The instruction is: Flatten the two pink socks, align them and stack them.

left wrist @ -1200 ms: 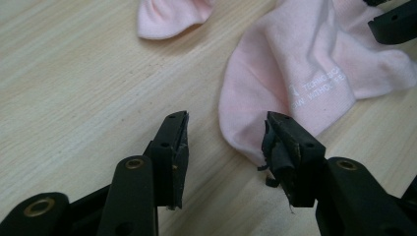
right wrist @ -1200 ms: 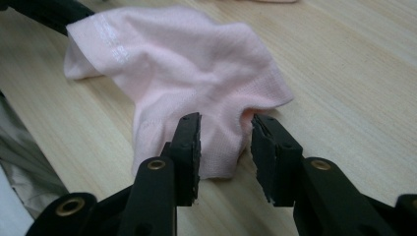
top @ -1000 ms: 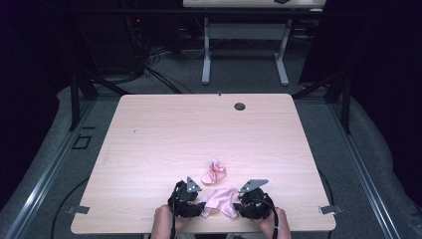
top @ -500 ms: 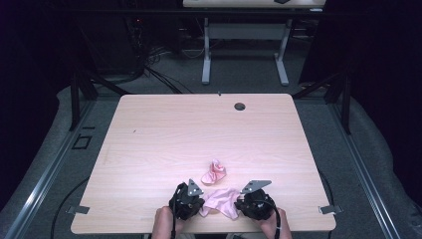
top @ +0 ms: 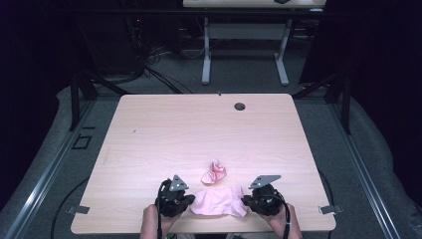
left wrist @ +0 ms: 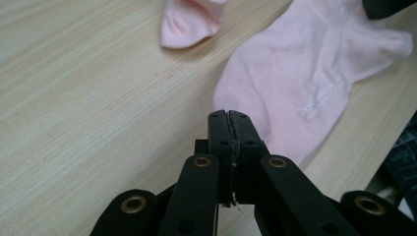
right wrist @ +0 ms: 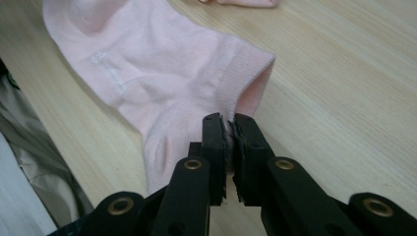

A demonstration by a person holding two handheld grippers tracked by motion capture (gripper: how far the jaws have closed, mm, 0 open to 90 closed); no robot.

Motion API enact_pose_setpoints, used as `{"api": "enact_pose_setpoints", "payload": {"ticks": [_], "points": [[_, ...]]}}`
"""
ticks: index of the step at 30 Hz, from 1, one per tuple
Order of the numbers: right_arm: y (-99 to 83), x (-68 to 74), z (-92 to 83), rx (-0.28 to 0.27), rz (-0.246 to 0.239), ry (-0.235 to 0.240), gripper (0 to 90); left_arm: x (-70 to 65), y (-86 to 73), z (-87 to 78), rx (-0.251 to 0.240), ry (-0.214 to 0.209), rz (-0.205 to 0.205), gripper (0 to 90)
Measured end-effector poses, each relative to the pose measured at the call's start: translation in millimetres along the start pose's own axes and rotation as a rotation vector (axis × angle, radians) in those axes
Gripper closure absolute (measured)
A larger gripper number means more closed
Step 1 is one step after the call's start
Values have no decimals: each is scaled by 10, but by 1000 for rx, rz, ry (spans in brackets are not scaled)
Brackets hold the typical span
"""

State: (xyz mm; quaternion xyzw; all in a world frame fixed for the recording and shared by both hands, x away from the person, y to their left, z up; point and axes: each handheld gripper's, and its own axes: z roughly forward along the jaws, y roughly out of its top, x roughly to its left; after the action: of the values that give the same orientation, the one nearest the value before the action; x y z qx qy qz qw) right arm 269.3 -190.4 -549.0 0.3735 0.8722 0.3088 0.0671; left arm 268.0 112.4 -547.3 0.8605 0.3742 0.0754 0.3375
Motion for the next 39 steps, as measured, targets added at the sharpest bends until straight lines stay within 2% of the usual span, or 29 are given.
{"api": "enact_pose_setpoints", "payload": {"ticks": [1, 2, 4, 8, 9, 10, 12, 13, 14, 16, 17, 19, 22, 24, 25, 27, 28, 31, 35, 37, 38, 39], "points": [[0, 0, 0, 0, 0, 0, 844, 13, -6, 15, 5, -6, -3, 893], [-1, -46, 24, 24, 6, -5, 844, 20, -17, 48, 24, -7, -1, 892], [0, -52, 47, 46, -7, -21, 840, 7, -29, 62, 27, -16, -4, 891], [13, -38, 48, 35, -7, -14, 802, 1, -51, 69, 34, -16, -11, 870], [13, -38, 48, 35, -7, -14, 802, 1, -51, 69, 34, -16, -11, 809], [10, -48, 75, 39, -9, -20, 735, 17, -53, 69, 40, -18, -22, 724], [17, -74, 50, 20, 7, -3, 646, 53, -43, 30, 15, -5, -47, 588], [17, -74, 50, 20, 7, -3, 646, 53, -43, 30, 15, -5, -47, 525], [34, -92, 24, 6, 9, -3, 617, 74, -24, 5, -7, -5, -58, 525], [147, -137, -65, -61, -2, -11, 550, 99, 68, -32, -36, 7, -50, 430], [184, -144, -78, -66, -7, -15, 535, 105, 113, -31, -47, 8, -44, 408], [235, -150, -79, -83, -8, -23, 532, 108, 157, -19, -55, 9, -40, 404], [459, -172, -36, -114, -48, -20, 520, 139, 280, 73, -44, 1, -31, 394], [566, -166, 11, -118, -66, -21, 514, 189, 382, 154, -46, -7, -36, 404], [566, -166, 11, -118, -66, -21, 514, 189, 382, 154, -46, -7, -36, 413], [653, -179, 77, -123, -80, -13, 511, 256, 466, 186, -50, -5, -43, 415], [722, -212, 172, -120, -82, -15, 508, 310, 542, 195, -52, 2, -40, 421], [771, -250, 268, -117, -79, -4, 489, 367, 638, 190, -51, 6, -30, 428], [849, -288, 425, -113, -86, 15, 461, 476, 796, 235, -15, -10, -25, 439], [873, -298, 493, -107, -92, 20, 524, 488, 823, 303, -2, -29, -25, 445], [877, -296, 520, -107, -89, 25, 560, 487, 839, 368, 23, -45, -19, 448], [886, -305, 549, -93, -95, 35, 644, 480, 849, 418, 31, -59, -20, 454]]}}
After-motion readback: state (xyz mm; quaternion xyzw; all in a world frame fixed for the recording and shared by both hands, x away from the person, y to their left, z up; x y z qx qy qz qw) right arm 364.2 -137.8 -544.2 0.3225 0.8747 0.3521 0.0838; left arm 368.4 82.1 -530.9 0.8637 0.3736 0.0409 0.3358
